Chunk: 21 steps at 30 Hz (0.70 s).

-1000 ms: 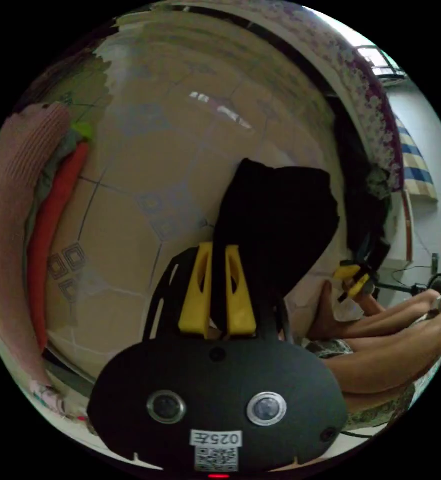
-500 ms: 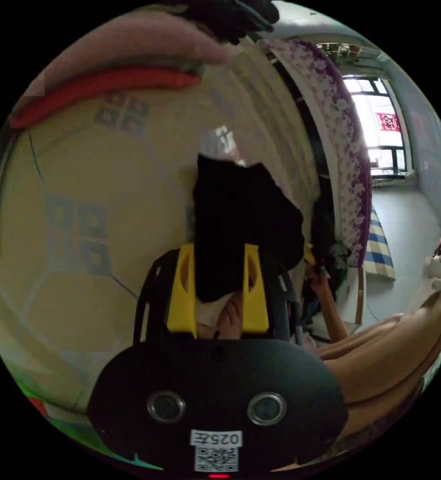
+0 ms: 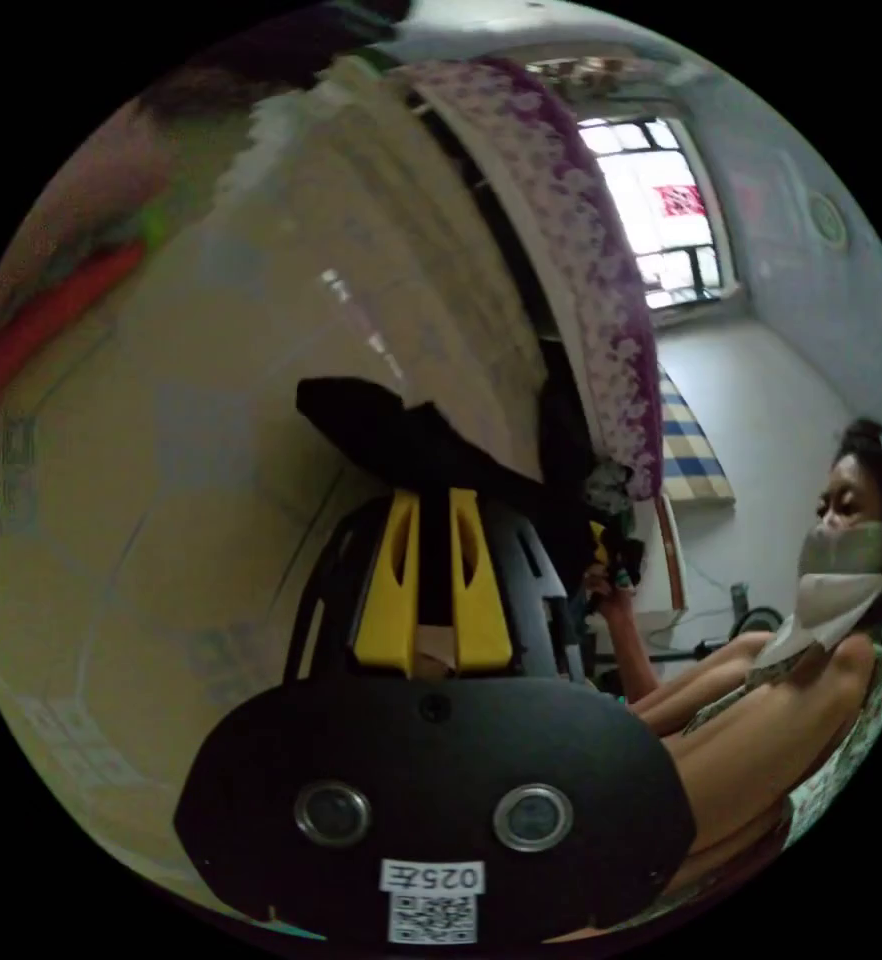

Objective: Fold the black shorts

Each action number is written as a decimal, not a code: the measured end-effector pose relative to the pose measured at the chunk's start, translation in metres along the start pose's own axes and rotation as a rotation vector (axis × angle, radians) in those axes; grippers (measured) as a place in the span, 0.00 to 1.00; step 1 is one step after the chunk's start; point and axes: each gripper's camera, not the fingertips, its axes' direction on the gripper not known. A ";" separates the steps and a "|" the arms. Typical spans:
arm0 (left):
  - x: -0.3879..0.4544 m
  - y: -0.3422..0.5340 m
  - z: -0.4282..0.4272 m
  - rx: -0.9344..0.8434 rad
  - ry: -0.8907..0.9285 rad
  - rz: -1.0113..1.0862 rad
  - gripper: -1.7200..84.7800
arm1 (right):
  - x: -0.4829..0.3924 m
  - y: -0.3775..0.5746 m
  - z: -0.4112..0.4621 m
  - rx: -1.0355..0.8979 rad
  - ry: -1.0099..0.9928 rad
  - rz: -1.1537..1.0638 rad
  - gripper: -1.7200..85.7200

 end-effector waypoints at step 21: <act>-0.001 -0.013 -0.077 0.063 0.261 0.188 0.16 | -0.127 -0.030 0.248 -0.262 -0.495 -0.336 0.12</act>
